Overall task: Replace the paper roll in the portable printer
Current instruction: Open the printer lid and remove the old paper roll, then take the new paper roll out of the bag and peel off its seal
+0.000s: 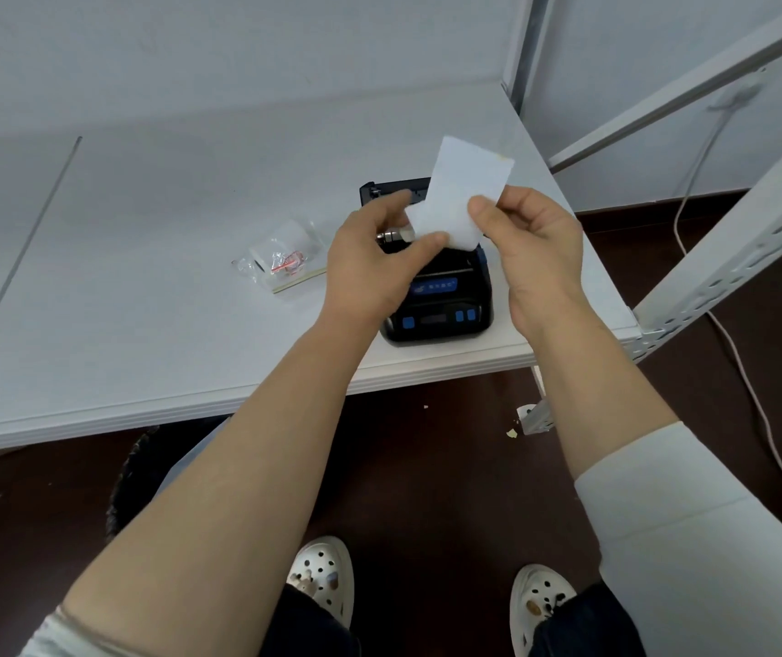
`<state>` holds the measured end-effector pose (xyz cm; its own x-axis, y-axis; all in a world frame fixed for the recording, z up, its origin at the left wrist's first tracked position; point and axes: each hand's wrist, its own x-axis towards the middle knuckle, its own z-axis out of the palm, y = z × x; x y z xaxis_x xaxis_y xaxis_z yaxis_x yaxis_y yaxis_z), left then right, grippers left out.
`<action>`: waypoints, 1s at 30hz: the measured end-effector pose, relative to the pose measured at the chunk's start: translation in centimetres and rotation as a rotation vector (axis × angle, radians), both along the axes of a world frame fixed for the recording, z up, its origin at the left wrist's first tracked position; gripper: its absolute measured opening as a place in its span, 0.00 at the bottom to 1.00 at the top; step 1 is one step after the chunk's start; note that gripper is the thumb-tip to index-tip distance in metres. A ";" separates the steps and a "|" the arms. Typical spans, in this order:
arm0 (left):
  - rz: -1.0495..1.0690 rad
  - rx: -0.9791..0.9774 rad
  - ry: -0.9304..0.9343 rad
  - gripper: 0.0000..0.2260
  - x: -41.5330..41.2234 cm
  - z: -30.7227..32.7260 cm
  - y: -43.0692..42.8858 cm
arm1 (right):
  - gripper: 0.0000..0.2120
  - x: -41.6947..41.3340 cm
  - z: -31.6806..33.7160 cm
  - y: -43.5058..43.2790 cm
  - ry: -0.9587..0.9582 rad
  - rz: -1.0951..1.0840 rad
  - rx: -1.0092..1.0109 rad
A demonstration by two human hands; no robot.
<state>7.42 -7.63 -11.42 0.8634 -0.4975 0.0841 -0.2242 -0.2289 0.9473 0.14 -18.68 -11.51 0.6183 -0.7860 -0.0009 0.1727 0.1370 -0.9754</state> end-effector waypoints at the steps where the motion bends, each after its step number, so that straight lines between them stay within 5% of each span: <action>1: 0.008 -0.029 -0.016 0.14 -0.2 0.4 0.2 | 0.05 0.0 0.2 0.2 -0.027 0.010 0.008; 7: 0.142 -0.121 0.048 0.05 0.6 1.7 2.3 | 0.07 0.6 0.9 3.0 -0.064 0.101 0.042; 15: 0.675 -0.291 0.263 0.21 5.7 0.7 9.5 | 0.09 3.5 1.1 7.1 0.171 0.217 -0.154; 20: 0.805 -0.404 0.459 0.18 8.4 0.3 11.7 | 0.15 6.4 0.2 8.9 0.432 0.358 -0.616; 26: 0.625 -0.524 0.697 0.03 10.0 1.9 11.1 | 0.24 8.4 -0.4 9.8 0.707 0.413 -1.173; 30: 0.615 -0.445 0.747 0.09 8.8 0.4 11.2 | 0.16 8.9 -0.8 10.1 0.798 0.404 -1.346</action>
<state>16.24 3.54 -10.99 0.8637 -0.0126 -0.5039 0.4846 0.2955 0.8233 9.06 -8.63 -12.34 0.9543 -0.2767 0.1132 -0.2442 -0.9399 -0.2387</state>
